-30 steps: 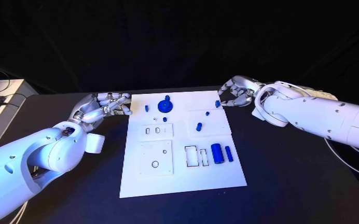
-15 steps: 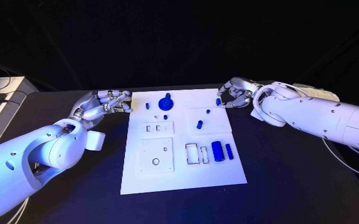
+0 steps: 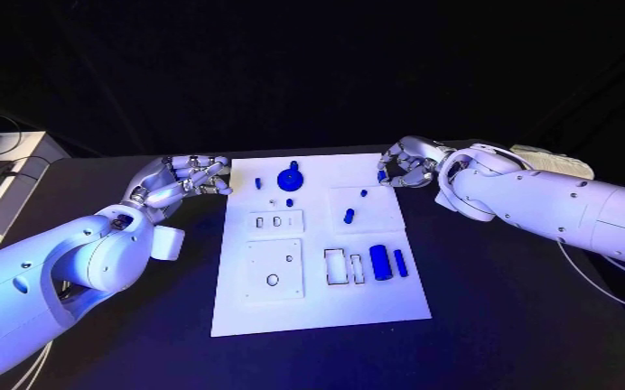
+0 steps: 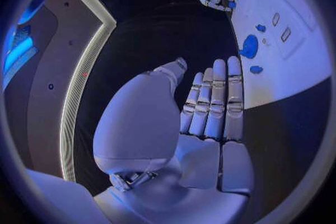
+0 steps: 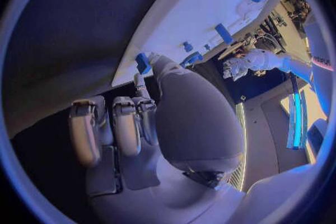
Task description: Assemble the parts on the task board
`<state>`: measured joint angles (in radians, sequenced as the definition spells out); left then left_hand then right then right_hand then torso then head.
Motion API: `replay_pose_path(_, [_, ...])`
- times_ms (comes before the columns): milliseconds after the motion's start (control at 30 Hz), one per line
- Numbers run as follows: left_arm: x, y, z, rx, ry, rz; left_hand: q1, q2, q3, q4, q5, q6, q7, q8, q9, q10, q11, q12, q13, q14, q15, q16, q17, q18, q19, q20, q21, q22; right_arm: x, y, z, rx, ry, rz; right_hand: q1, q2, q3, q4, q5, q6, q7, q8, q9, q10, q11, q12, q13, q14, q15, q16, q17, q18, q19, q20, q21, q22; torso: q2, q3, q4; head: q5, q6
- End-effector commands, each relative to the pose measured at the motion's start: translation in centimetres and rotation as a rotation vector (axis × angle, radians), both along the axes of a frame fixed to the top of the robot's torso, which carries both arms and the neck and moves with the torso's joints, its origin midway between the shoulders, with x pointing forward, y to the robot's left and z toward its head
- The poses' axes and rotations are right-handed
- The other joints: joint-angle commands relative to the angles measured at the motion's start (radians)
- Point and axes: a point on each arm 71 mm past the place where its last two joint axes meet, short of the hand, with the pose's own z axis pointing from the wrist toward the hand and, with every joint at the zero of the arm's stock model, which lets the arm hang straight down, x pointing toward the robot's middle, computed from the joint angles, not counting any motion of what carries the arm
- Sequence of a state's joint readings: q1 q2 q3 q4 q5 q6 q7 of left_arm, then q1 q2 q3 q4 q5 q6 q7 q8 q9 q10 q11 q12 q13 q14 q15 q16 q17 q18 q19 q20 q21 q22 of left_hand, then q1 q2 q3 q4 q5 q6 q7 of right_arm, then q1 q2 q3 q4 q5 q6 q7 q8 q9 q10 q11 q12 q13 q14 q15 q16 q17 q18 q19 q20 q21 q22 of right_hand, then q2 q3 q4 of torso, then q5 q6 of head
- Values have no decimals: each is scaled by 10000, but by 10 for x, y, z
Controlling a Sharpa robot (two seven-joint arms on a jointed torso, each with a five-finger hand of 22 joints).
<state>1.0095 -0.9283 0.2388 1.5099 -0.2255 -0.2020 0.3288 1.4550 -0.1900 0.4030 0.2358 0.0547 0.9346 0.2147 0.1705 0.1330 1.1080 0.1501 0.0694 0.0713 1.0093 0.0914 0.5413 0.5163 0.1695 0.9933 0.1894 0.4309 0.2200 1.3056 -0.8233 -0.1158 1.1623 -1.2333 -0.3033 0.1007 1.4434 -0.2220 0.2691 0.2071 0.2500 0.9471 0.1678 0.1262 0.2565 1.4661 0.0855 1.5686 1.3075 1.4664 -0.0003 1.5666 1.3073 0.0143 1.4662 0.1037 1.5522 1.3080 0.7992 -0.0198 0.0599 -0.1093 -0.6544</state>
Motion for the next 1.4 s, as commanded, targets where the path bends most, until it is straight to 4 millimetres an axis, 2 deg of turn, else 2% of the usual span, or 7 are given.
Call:
replay_pose_path(33, [-1,-2,1,-59,-100,-194,-2,52,11,-28,-28,-34,-12,-42,-6,20,21,-11,9,-78,14,63,12,96,-39,5,62,13,0,1,-3,-193,101,52,16,139,44,85,83,132,-10,45,10,1047,7,21,2633,1044,-23,42,2635,-104,972,-14,57,2509,2,6,-3,6,-17])
replay_pose_path(267, [-1,-2,1,-58,-96,-192,-2,52,11,-28,-28,-34,-12,-42,-6,20,21,-11,9,-78,14,63,12,96,-39,5,62,13,1,3,-4,-240,99,74,33,312,255,162,117,232,-50,77,5,1047,-31,21,2633,1044,-73,42,2635,-108,979,-57,68,2520,-7,6,6,38,-23])
replay_pose_path(500, [-1,-2,1,-53,-90,-187,-2,52,11,-28,-28,-34,-12,-42,-6,20,21,-11,9,-78,14,63,12,96,-39,5,62,13,1,4,-4,-260,131,109,43,351,349,172,82,295,-75,102,7,1047,-48,21,2633,1044,-96,42,2635,-110,984,-77,76,2528,4,7,-11,65,-27])
replay_pose_path(667, [-1,-2,1,-50,-86,-184,8,50,18,-42,-29,-31,-10,-45,-5,24,22,-9,10,-117,16,117,17,98,-68,9,94,33,1,4,-4,-242,17,74,18,399,507,197,57,496,-163,206,34,1047,-121,21,2633,1044,-162,42,2635,-121,1005,-131,113,2562,-5,8,-2,52,-28])
replay_pose_path(800, [0,-2,1,-46,-84,-178,8,50,18,-42,-29,-31,-10,-45,-5,24,22,-9,10,-117,16,117,17,98,-68,9,94,33,1,3,-1,-143,-291,-43,-62,482,718,227,80,902,-345,472,128,1047,-284,21,2633,1044,-286,42,2635,-141,1042,-242,179,2622,-1,6,5,40,-26])
replay_pose_path(1067, [0,-2,1,-45,-82,-175,8,50,18,-42,-29,-31,-10,-45,-5,24,22,-9,10,-117,16,117,17,98,-68,9,94,33,0,6,5,307,-1052,-317,-76,623,982,126,135,1275,-573,839,286,1047,-495,21,2633,1044,-420,42,2635,-143,1046,-376,186,2628,-3,8,-1,57,-21])
replay_pose_path(1400, [0,-1,1,-32,-79,-150,6,51,19,-42,-29,-31,-8,-47,-6,22,24,-10,10,-129,18,131,17,98,-78,11,102,38,-5,19,15,692,-1475,-489,-139,561,1009,70,106,1315,-618,958,346,1047,-548,21,2633,1044,-447,42,2635,-143,1046,-409,186,2628,-17,-4,-16,130,-11])
